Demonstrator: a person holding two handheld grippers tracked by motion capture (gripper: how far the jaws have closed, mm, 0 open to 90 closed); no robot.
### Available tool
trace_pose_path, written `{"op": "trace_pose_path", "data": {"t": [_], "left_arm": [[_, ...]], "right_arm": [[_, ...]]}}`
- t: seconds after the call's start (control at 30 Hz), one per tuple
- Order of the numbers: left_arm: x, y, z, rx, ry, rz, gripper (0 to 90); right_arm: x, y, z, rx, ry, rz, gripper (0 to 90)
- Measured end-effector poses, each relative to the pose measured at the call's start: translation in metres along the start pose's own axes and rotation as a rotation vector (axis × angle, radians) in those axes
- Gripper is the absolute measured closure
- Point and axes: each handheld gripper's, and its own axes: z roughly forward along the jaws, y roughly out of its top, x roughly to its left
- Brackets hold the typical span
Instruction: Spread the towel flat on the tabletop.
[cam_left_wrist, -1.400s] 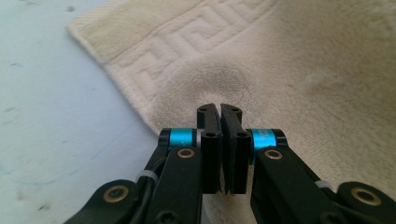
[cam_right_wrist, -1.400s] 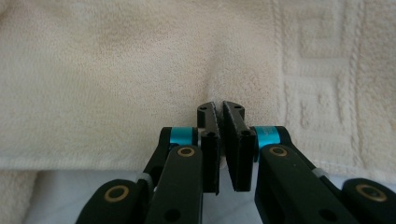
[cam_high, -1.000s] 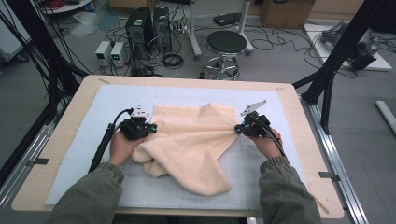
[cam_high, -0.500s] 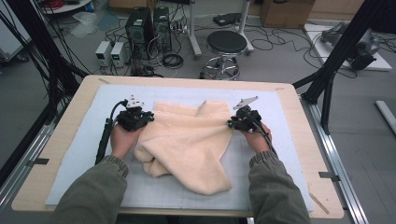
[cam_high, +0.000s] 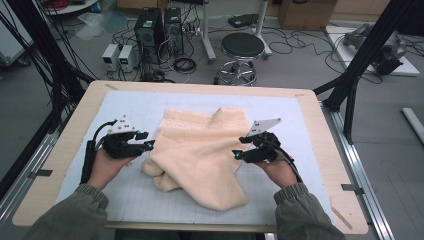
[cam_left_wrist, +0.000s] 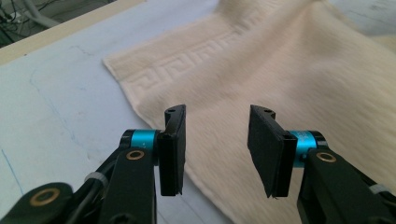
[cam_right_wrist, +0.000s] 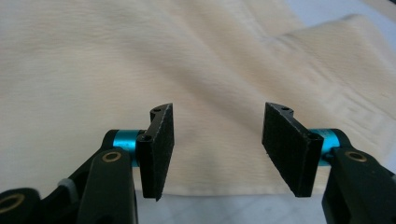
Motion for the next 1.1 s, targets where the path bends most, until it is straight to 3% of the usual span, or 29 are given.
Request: {"op": "trace_pose_path", "data": {"t": [0.07, 0.13, 0.27, 0.4, 0.47, 0.5, 0.6, 0.63, 0.7, 0.83, 0.97, 1.1], "left_arm": [[-0.009, -0.007, -0.013, -0.022, -0.015, 0.010, 56.1], [-0.016, -0.012, -0.024, -0.046, -0.036, 0.007, 55.5], [-0.030, -0.018, -0.035, -0.076, -0.092, 0.013, 53.1], [-0.044, -0.022, -0.028, -0.053, -0.151, 0.048, 49.3], [-0.049, -0.025, -0.017, -0.025, -0.160, 0.054, 48.9], [-0.049, -0.027, -0.011, -0.011, -0.166, 0.048, 50.5], [-0.046, -0.027, 0.001, 0.003, -0.185, 0.028, 77.2], [-0.044, -0.025, 0.003, -0.004, -0.186, 0.012, 79.6], [-0.038, -0.019, 0.004, -0.005, -0.155, 0.011, 81.6], [-0.020, 0.002, 0.010, -0.020, -0.084, -0.019, 82.5], [-0.007, 0.021, 0.035, 0.023, -0.029, 0.000, 82.7], [0.006, 0.033, 0.064, 0.046, -0.002, -0.040, 82.6]], "right_arm": [[0.014, 0.002, -0.002, -0.044, 0.009, -0.030, 43.5], [0.025, 0.001, 0.000, -0.049, 0.026, -0.043, 42.8], [0.041, -0.009, 0.007, -0.060, 0.064, -0.026, 41.8], [0.052, -0.019, 0.017, -0.039, 0.097, -0.030, 41.9], [0.054, -0.024, 0.026, -0.015, 0.108, -0.028, 44.1], [0.055, -0.026, 0.030, 0.005, 0.114, -0.029, 47.6], [0.054, -0.029, 0.036, 0.018, 0.124, -0.070, 71.5], [0.054, -0.028, 0.035, 0.013, 0.119, -0.084, 78.4], [0.050, -0.025, 0.029, -0.010, 0.107, -0.084, 82.4], [0.028, -0.018, 0.014, -0.047, 0.019, -0.055, 83.4], [-0.001, -0.013, 0.010, -0.049, -0.064, -0.011, 83.4], [-0.026, -0.011, 0.020, -0.008, -0.116, 0.014, 83.4]]}}
